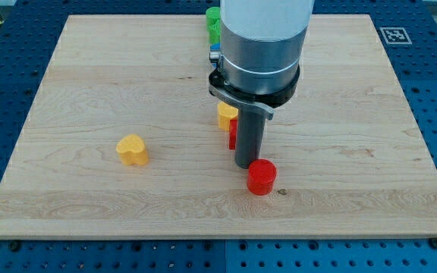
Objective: Move both the red blocks vertical to each other
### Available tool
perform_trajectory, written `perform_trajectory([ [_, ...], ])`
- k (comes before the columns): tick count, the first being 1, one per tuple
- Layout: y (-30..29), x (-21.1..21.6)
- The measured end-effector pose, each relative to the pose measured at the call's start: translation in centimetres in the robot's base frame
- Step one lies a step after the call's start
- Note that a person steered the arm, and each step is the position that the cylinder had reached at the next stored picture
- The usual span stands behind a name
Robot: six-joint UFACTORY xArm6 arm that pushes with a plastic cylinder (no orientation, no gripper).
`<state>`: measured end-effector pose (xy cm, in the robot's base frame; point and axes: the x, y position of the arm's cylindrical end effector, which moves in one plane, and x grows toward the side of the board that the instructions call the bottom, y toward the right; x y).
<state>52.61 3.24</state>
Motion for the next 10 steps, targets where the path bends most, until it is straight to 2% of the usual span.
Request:
perform_trajectory([
  [2, -3.3, 0.0],
  [5, -1.7, -0.3],
  [7, -1.7, -4.8],
  [8, -1.7, -5.1],
  [10, -1.5, -0.7],
])
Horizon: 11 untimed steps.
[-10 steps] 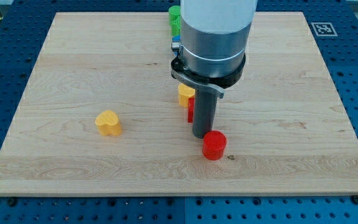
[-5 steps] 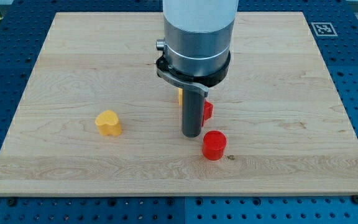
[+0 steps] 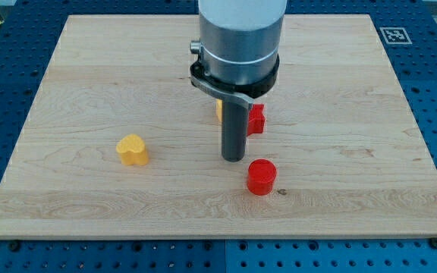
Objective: Move both the red blocks vertical to each other
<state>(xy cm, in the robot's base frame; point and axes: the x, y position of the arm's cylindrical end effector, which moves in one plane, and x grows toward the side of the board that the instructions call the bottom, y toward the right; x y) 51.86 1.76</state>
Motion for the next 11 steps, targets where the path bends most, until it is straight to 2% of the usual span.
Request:
perform_trajectory([
  [3, 4.7, 0.2],
  [6, 4.7, 1.8],
  [7, 0.4, -0.9],
  [9, -14.7, -5.0],
  [10, -22.1, -5.4],
  [11, -23.8, -1.8],
])
